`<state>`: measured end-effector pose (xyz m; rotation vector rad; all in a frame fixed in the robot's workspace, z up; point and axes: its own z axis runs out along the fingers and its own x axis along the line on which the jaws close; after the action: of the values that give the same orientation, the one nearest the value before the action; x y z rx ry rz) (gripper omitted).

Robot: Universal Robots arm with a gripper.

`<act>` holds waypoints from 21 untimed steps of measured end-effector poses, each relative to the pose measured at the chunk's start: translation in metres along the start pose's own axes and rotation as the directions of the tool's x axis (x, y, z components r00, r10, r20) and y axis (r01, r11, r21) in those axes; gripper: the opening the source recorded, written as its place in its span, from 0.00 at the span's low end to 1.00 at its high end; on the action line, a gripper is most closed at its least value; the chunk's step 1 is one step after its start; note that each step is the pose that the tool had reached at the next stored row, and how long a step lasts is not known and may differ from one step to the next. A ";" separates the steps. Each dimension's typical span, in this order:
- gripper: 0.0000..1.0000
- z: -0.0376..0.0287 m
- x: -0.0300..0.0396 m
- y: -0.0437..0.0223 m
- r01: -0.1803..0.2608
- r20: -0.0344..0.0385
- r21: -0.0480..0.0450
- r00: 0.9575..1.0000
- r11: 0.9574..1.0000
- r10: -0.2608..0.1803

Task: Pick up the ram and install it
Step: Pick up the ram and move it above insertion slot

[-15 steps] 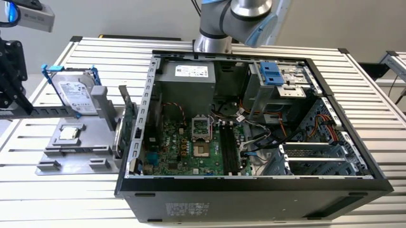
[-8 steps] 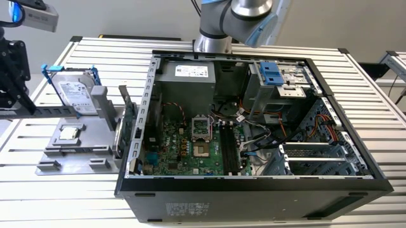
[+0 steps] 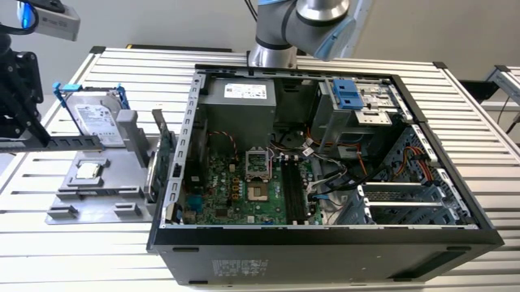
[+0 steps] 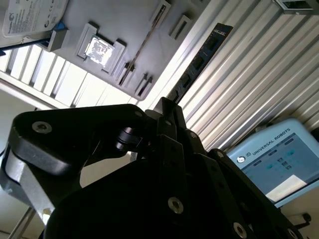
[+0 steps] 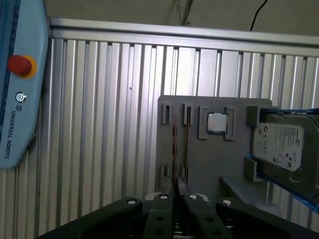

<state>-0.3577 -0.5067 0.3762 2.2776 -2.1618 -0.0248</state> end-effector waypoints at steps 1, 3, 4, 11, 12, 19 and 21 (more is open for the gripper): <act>0.00 -0.0001 0.0000 -0.0009 0.000 0.000 0.000 1.000 1.000 0.000; 0.00 -0.0002 0.0001 -0.0027 0.000 0.000 0.000 1.000 1.000 0.000; 0.00 -0.0003 0.0002 -0.0039 0.000 0.000 0.000 1.000 1.000 0.000; 0.00 -0.0006 0.0004 -0.0085 0.000 0.000 0.000 1.000 1.000 0.000; 0.00 -0.0007 0.0004 -0.0089 0.000 0.000 0.000 1.000 1.000 0.000; 0.00 -0.0012 0.0008 -0.0146 0.000 0.000 0.000 1.000 1.000 0.000; 0.00 -0.0013 0.0008 -0.0166 0.000 0.000 0.000 1.000 1.000 0.000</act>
<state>-0.3411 -0.5067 0.3773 2.2775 -2.1619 -0.0248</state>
